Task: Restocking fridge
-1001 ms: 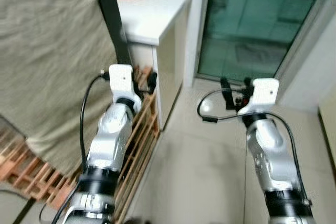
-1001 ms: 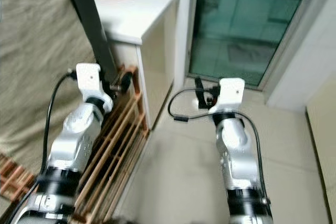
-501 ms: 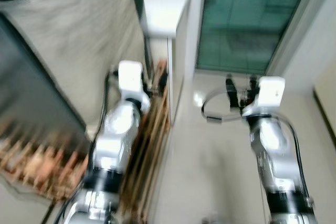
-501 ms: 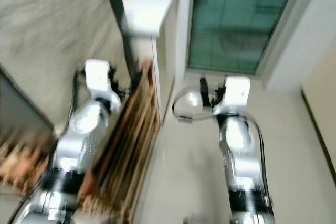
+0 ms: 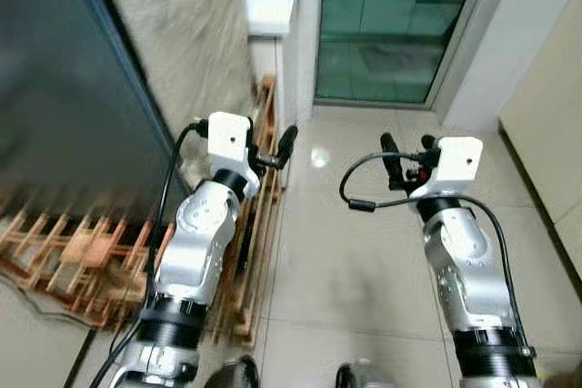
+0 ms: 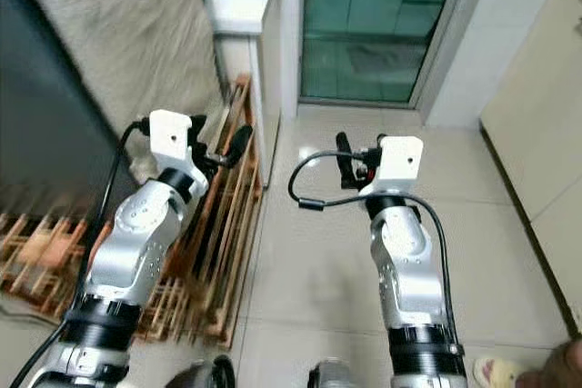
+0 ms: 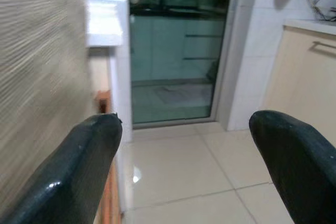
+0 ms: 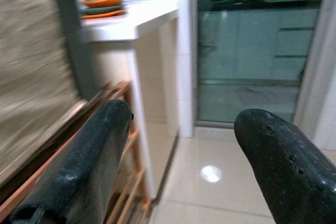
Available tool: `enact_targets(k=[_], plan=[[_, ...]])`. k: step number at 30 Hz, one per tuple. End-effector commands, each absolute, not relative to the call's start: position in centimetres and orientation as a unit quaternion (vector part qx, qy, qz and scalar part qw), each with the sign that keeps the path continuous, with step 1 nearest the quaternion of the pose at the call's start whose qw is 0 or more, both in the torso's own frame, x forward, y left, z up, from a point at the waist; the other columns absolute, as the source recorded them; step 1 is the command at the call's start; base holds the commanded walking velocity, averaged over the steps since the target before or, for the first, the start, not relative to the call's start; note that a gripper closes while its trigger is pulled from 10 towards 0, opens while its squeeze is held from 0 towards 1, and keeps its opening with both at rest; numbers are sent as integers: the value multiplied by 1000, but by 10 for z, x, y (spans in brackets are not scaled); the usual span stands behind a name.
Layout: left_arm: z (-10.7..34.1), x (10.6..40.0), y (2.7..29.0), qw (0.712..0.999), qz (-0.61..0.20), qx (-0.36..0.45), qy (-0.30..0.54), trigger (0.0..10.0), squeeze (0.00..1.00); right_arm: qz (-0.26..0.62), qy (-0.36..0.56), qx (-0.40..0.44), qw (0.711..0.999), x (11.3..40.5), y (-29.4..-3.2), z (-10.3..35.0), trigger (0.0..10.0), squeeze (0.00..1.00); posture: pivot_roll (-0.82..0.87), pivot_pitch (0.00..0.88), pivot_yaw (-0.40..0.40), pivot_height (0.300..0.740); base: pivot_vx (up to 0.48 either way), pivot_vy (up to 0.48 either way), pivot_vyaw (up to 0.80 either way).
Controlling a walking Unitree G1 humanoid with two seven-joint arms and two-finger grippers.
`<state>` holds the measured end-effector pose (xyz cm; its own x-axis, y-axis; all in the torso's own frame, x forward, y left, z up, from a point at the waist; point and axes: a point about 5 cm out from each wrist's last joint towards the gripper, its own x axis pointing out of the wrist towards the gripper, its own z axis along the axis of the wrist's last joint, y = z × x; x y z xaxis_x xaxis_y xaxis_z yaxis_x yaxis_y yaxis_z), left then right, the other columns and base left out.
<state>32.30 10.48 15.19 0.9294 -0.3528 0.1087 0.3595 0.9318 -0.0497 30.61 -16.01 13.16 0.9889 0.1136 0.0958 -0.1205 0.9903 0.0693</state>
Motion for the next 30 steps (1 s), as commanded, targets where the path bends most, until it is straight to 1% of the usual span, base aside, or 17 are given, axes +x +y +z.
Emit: enact_targets(k=[1, 6, 12, 20, 25, 30], plan=[[155, 321, 108, 983, -173, -29, -61, 10000, 0, 59, -49, 37, 996, 306, -160, 134, 10000, 0, -118, 0, 39, 740, 0, 0, 0], [158, 321, 111, 984, -160, -35, -67, 10000, 0, 62, -49, 35, 996, 306, -160, 135, 10000, 0, -117, 0, 36, 740, 0, 0, 0], [172, 325, 114, 987, -133, -30, -87, 10000, 0, 67, -52, 37, 996, 308, -158, 137, 10000, 0, -112, 0, 33, 740, 0, 0, 0], [172, 326, 114, 988, -125, -29, -84, 10000, 0, 67, -53, 36, 996, 308, -157, 137, 10000, 0, -111, 0, 35, 740, 0, 0, 0], [173, 324, 112, 987, -129, -42, -86, 10000, 0, 66, -52, 35, 996, 308, -157, 136, 10000, 0, -112, 0, 36, 740, 0, 0, 0], [174, 325, 113, 987, -125, -39, -89, 10000, 0, 67, -53, 33, 996, 308, -156, 137, 10000, 0, -117, 0, 36, 740, 291, -350, 0]])
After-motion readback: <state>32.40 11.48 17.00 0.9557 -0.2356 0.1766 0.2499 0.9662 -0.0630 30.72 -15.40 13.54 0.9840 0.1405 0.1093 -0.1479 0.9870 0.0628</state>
